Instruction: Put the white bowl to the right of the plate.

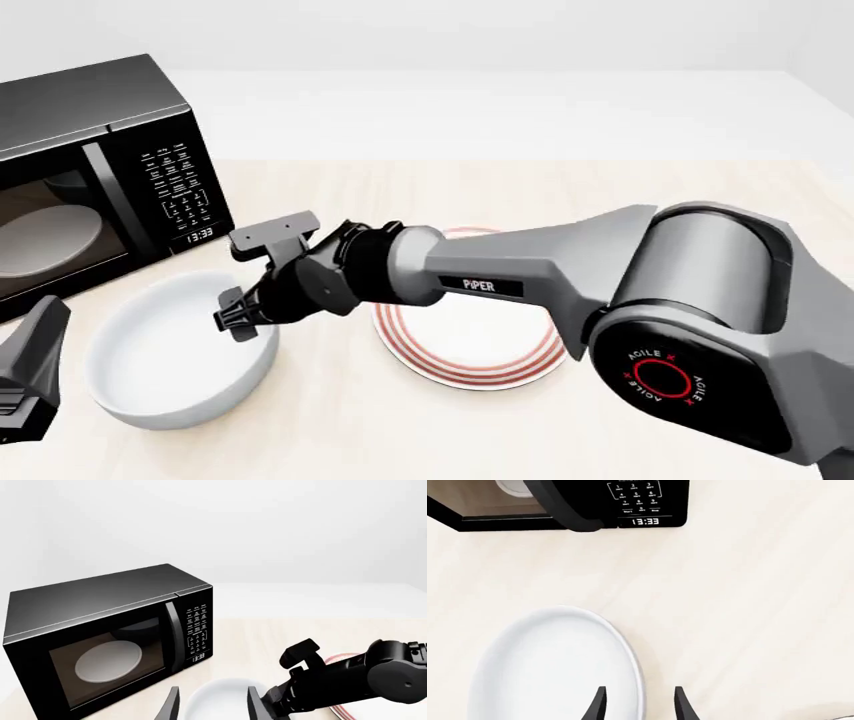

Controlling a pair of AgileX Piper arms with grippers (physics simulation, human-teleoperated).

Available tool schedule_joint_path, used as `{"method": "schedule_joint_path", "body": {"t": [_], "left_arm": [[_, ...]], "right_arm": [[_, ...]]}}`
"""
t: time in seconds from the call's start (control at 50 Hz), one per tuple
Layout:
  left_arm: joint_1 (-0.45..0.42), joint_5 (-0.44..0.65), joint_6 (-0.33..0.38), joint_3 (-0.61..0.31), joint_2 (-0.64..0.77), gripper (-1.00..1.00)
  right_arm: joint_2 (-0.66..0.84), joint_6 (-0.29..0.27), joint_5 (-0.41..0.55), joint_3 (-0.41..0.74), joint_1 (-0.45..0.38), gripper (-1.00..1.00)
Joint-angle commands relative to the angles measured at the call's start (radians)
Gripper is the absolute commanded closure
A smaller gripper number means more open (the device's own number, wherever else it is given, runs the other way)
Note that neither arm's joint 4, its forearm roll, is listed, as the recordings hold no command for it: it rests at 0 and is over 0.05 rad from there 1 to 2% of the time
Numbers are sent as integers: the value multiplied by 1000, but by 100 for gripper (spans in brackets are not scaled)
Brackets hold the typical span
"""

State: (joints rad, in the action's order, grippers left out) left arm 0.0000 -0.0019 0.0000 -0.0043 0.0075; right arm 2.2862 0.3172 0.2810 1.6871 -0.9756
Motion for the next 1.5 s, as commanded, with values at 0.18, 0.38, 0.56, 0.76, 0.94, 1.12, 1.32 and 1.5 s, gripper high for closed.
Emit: {"method": "schedule_joint_path", "body": {"t": [0.18,0.38,0.56,0.76,0.94,1.12,1.32,1.5], "left_arm": [[0,0,0,0,0,-100],[0,0,0,0,0,-100],[0,0,0,0,0,-100],[0,0,0,0,0,-100],[0,0,0,0,0,-100],[0,0,0,0,0,-100],[0,0,0,0,0,-100],[0,0,0,0,0,-100]], "right_arm": [[31,27,-29,-5,-9,-100],[43,34,-47,-20,-7,-100],[39,24,-39,-19,3,100],[-27,-2,-24,-46,10,100],[-165,-57,16,-73,19,100],[-289,-95,8,-143,66,100],[-432,-134,-17,-252,174,100],[-579,-133,-77,-406,298,100]]}}
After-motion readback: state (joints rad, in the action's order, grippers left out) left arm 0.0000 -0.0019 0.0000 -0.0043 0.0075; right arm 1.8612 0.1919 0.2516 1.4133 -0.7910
